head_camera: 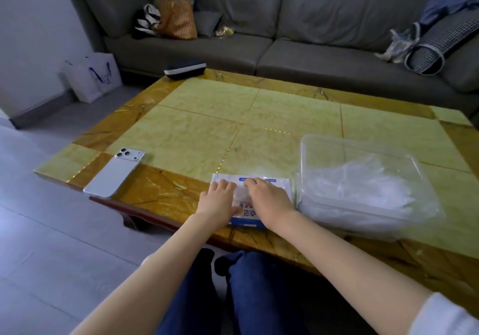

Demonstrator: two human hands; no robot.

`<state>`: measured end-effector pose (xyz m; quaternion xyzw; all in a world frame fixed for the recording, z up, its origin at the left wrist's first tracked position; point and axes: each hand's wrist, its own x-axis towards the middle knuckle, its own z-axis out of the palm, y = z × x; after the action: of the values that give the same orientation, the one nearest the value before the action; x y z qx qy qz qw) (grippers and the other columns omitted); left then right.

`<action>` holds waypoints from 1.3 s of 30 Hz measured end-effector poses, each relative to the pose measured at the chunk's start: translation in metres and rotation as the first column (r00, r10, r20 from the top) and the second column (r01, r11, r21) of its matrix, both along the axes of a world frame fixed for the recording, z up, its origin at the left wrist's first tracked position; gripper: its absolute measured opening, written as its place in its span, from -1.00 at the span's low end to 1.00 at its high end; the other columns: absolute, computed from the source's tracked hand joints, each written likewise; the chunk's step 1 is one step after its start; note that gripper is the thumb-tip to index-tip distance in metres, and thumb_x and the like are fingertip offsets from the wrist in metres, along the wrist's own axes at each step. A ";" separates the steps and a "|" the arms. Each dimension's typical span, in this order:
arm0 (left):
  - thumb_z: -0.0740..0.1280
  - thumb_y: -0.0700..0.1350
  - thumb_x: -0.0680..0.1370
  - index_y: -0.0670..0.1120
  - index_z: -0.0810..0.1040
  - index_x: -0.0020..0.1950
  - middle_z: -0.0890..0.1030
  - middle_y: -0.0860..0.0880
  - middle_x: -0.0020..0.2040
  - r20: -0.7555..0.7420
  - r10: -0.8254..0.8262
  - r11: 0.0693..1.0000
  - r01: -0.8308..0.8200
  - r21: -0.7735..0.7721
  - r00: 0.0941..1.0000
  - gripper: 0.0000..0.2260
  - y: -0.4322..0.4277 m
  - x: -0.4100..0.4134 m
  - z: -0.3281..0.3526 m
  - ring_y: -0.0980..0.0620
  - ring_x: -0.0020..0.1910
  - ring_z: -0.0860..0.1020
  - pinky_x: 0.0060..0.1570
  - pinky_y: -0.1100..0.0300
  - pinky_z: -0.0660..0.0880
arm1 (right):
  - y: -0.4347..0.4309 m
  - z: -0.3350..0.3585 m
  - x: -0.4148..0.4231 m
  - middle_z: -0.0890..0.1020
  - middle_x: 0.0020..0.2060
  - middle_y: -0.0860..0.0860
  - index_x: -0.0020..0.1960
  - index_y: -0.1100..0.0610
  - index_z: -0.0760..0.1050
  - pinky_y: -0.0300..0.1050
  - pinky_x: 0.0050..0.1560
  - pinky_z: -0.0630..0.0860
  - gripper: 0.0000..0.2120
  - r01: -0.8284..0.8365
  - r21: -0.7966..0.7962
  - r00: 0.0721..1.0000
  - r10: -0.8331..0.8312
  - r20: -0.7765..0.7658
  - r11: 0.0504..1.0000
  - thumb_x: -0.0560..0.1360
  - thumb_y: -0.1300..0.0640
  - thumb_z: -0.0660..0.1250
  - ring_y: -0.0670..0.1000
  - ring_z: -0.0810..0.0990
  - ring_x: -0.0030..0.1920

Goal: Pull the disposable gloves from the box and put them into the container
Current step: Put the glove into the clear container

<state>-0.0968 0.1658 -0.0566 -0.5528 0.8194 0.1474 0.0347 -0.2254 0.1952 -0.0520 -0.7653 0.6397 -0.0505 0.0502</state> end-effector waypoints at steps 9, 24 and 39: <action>0.28 0.04 0.56 -0.05 0.16 0.48 0.24 -0.06 0.43 -0.062 0.035 0.999 -0.034 0.013 0.997 -0.45 -0.001 0.001 -0.006 -0.06 0.42 0.19 0.32 0.01 0.26 | -0.009 -0.003 -0.008 0.57 -0.10 0.00 -0.11 0.09 0.38 -0.17 -0.18 0.42 -0.83 0.094 -0.049 0.987 -0.087 0.138 0.994 0.58 0.01 0.22 -0.01 0.49 -0.19; 0.31 0.03 0.55 -0.05 0.18 0.47 0.26 -0.04 0.43 -0.114 0.036 0.999 -0.036 -0.001 0.993 -0.44 -0.002 0.003 -0.013 -0.05 0.42 0.20 0.32 0.02 0.28 | -0.008 -0.015 -0.009 0.54 -0.04 0.06 0.02 0.20 0.50 -0.07 -0.14 0.55 -0.78 0.093 -0.261 0.970 -0.029 0.240 0.961 0.43 0.40 0.37 0.05 0.53 -0.07; 0.28 0.01 0.56 -0.06 0.18 0.47 0.23 -0.04 0.44 -0.104 0.030 0.999 -0.032 -0.013 0.994 -0.47 0.000 0.002 -0.014 -0.05 0.43 0.18 0.31 0.02 0.29 | -0.011 -0.005 -0.002 0.44 0.05 0.02 0.09 0.13 0.50 -0.22 -0.16 0.32 -0.86 -0.102 -0.104 0.991 0.092 -0.096 0.989 0.53 0.22 0.29 0.02 0.44 0.06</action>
<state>-0.0943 0.1653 -0.0705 -0.5573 0.8125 0.1704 -0.0143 -0.2274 0.1843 -0.0572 -0.7986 0.5996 -0.0477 -0.0183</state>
